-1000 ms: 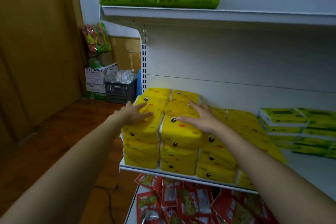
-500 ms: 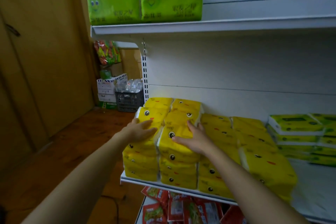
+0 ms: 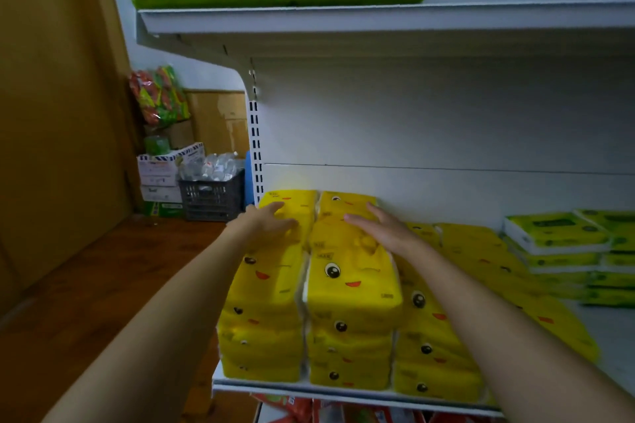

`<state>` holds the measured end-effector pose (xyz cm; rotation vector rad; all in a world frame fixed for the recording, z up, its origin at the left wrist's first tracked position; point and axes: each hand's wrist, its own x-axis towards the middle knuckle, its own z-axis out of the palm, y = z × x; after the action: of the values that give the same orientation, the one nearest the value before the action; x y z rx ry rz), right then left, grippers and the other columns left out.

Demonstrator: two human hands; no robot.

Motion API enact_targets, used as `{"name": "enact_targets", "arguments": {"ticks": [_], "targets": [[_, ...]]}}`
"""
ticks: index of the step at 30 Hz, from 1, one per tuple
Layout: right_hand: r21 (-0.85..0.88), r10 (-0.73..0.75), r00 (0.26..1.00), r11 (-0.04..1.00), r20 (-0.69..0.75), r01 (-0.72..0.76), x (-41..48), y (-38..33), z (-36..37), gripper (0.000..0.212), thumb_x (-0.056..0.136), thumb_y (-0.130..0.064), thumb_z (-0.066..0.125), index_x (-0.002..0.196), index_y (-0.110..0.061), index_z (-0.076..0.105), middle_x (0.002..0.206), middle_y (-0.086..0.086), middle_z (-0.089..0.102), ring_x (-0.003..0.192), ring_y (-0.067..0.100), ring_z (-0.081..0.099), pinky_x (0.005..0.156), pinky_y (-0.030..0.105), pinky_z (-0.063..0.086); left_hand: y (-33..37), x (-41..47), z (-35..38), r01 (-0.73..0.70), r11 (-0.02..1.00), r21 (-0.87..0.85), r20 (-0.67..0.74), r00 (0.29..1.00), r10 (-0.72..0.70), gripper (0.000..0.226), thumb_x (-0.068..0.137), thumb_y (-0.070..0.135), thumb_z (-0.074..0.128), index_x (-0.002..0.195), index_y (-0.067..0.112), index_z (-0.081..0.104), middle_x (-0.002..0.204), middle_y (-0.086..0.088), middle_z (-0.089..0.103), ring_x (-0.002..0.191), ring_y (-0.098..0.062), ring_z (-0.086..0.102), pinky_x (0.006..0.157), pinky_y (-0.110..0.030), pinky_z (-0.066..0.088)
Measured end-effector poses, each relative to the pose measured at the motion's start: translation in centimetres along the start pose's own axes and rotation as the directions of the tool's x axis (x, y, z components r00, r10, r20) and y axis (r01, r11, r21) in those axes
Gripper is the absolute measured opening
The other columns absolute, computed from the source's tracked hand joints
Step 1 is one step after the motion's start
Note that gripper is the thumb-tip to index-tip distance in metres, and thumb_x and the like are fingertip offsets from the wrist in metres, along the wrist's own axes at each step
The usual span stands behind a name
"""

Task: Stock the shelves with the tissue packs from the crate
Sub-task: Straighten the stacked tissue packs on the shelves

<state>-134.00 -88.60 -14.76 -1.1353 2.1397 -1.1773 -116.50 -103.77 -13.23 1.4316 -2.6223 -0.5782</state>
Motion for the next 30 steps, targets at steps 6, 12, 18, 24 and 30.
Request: {"name": "enact_targets", "arguments": {"ticks": [6,12,18,24,30], "targets": [[0.051,-0.046,0.999,0.998,-0.011,0.047,1.6,-0.4,1.8,0.077,0.082,-0.05,0.06,0.146,-0.026,0.025,0.153,0.003,0.025,0.139,0.021,0.026,0.108,0.032,0.026,1.4,-0.1,1.2,-0.026,0.996,0.082,-0.015,1.0,0.028,0.066,0.09,0.058,0.042,0.147,0.038,0.016,0.154,-0.017,0.011,0.139,-0.043,0.017,0.109,-0.053,0.023],[0.055,-0.04,0.999,0.998,-0.036,0.042,0.5,0.2,-0.2,0.077,0.08,-0.062,0.052,0.146,-0.032,0.023,0.155,0.002,0.021,0.141,0.021,0.022,0.115,0.038,0.021,2.0,-1.5,0.2,-0.03,0.994,0.102,-0.069,0.997,0.038,0.061,0.092,0.057,0.039,0.147,0.036,0.021,0.157,-0.014,0.005,0.143,-0.039,0.004,0.113,-0.06,0.005],[-0.013,-0.103,0.99,0.995,-0.098,0.102,-4.2,2.5,-5.2,0.069,0.087,-0.054,0.05,0.146,-0.032,0.024,0.156,0.002,0.013,0.144,0.018,0.013,0.114,0.036,0.018,7.5,-4.0,1.3,-0.217,0.968,0.128,-0.113,0.966,0.232,0.058,0.094,0.057,0.035,0.147,0.035,0.023,0.159,-0.004,0.005,0.145,-0.031,-0.006,0.113,-0.058,-0.003],[-0.215,-0.156,0.988,0.964,0.02,0.157,-10.3,8.1,-10.0,0.085,0.072,-0.054,0.061,0.145,-0.03,0.026,0.155,0.002,0.019,0.142,0.013,0.015,0.117,0.032,0.014,14.9,-9.0,5.2,-0.497,0.842,0.21,0.065,0.867,0.495,0.065,0.088,0.063,0.04,0.146,0.039,0.021,0.159,0.005,0.006,0.146,-0.021,-0.008,0.114,-0.052,-0.005],[-0.543,-0.048,0.984,0.829,0.17,0.134,-14.0,11.9,-12.8,0.1,0.061,-0.062,0.07,0.145,-0.039,0.019,0.156,-0.002,0.01,0.144,0.017,0.009,0.117,0.038,0.016,19.4,-13.0,9.8,-0.595,0.636,0.491,0.334,0.803,0.493,0.092,0.074,0.076,0.047,0.149,0.036,0.011,0.159,0.003,0.004,0.146,-0.023,-0.005,0.113,-0.057,-0.006]]}}
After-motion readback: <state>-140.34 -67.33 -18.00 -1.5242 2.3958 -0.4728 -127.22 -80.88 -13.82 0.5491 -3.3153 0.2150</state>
